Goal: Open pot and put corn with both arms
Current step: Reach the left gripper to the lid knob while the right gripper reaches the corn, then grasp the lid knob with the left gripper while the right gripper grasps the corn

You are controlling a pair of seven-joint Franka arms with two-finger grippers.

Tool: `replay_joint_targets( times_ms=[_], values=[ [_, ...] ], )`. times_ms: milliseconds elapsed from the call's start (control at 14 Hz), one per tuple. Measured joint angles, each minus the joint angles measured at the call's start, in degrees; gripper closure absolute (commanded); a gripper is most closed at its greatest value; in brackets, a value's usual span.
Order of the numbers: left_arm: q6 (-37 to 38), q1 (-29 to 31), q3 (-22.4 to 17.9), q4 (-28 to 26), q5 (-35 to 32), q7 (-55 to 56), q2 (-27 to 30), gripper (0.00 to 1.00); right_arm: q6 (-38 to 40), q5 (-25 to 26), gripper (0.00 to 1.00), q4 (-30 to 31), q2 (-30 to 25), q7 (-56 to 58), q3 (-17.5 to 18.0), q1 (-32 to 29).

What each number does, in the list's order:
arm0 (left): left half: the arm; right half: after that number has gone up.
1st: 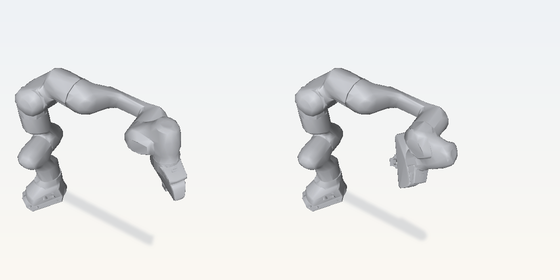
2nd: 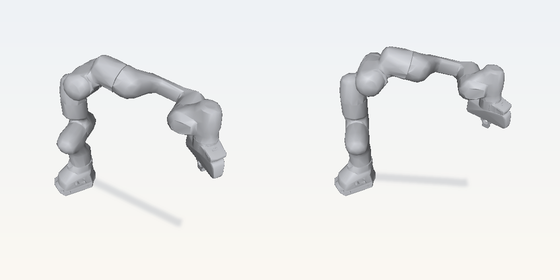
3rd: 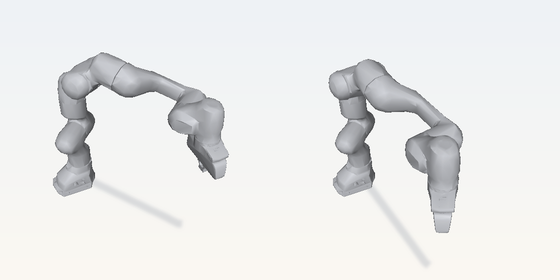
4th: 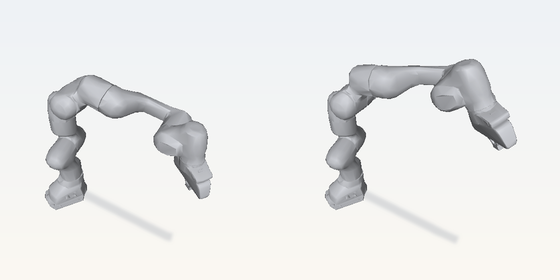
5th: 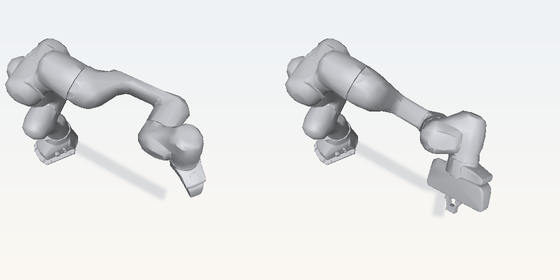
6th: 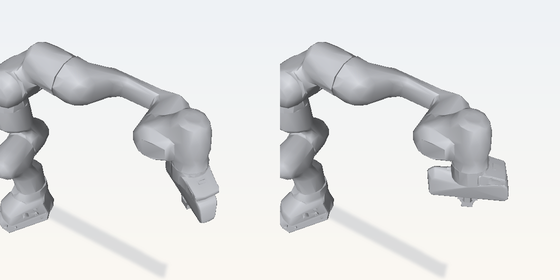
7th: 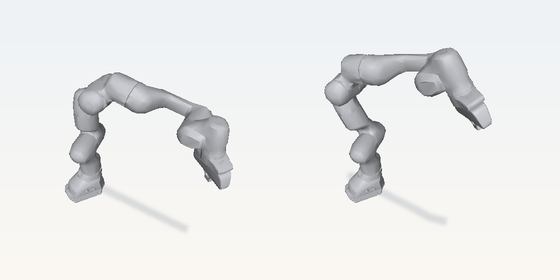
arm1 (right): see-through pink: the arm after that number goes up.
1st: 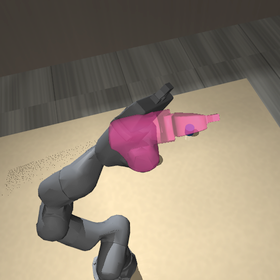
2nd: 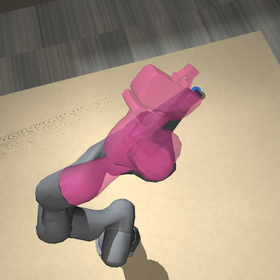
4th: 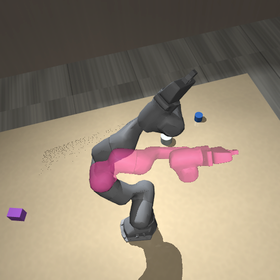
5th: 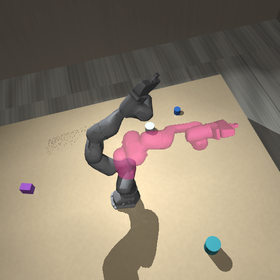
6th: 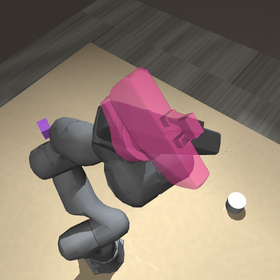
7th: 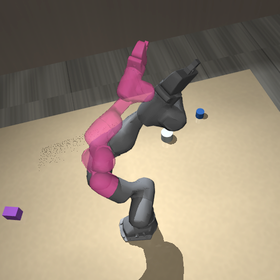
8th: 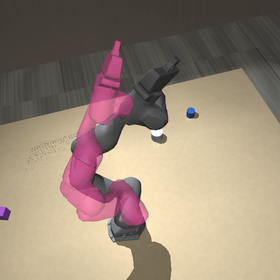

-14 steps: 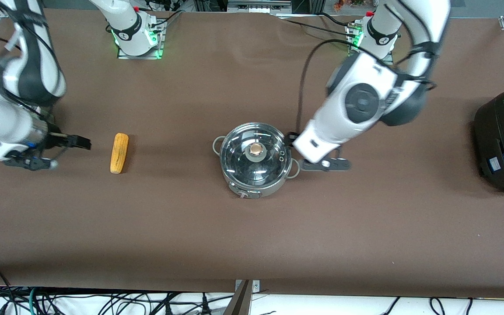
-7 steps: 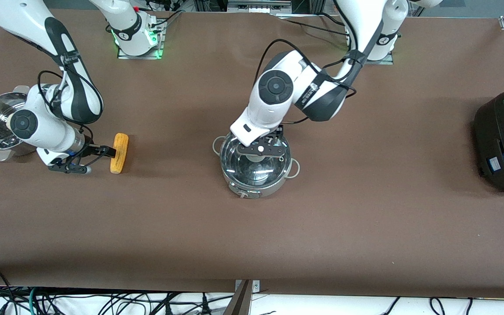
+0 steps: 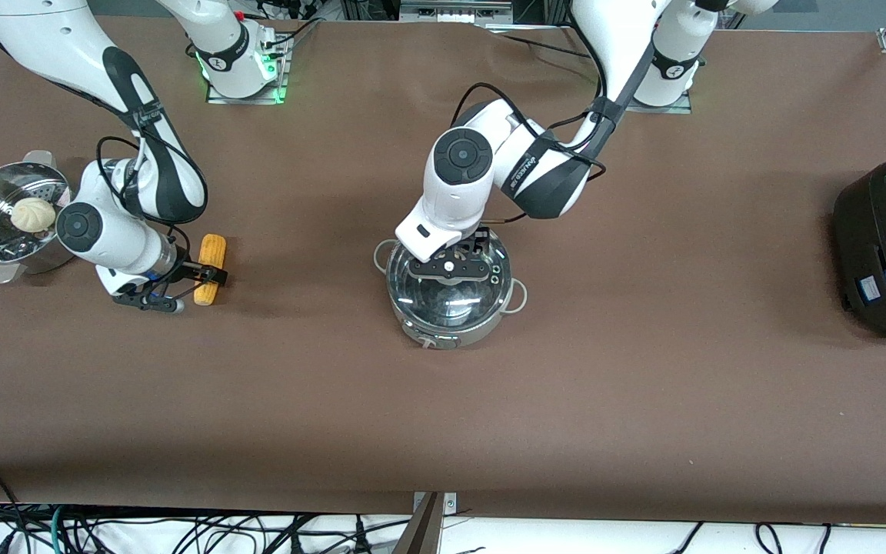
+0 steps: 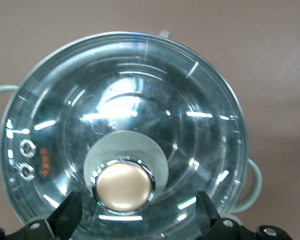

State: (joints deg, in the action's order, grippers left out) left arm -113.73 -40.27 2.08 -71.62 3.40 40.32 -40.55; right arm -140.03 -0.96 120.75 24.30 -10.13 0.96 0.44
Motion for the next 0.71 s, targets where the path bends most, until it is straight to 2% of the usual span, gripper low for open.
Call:
replay_joint_targets(
  times_ms=[71, 143, 357, 429, 714],
  values=[
    [0.0, 0.0, 0.0, 0.0, -0.8, 0.2, -0.2, 0.03, 0.1, 0.0, 0.20, 0.0, 0.2, -0.1, 0.1, 0.0],
    [0.0, 0.0, 0.0, 0.0, -1.1, 0.4, -0.4, 0.07, 0.1, 0.0, 0.49, 0.1, 0.6, -0.2, 0.1, 0.0],
    [0.0, 0.0, -0.1, 0.0, -1.2, 1.4, -0.8, 0.14, 0.7, 0.0, 0.92, 0.1, 2.2, -0.2, 0.1, 0.0],
    [0.0, 0.0, -0.1, 0.0, -1.2, 2.2, -0.9, 0.17, 1.5, 0.0, 0.98, -0.1, 2.3, -0.1, 0.1, 0.1],
    [0.0, 0.0, -0.3, 0.4, -1.2, 3.5, -1.0, 0.25, 3.2, 0.0, 0.98, -1.7, 2.0, 0.0, 0.2, 0.1]
  ],
)
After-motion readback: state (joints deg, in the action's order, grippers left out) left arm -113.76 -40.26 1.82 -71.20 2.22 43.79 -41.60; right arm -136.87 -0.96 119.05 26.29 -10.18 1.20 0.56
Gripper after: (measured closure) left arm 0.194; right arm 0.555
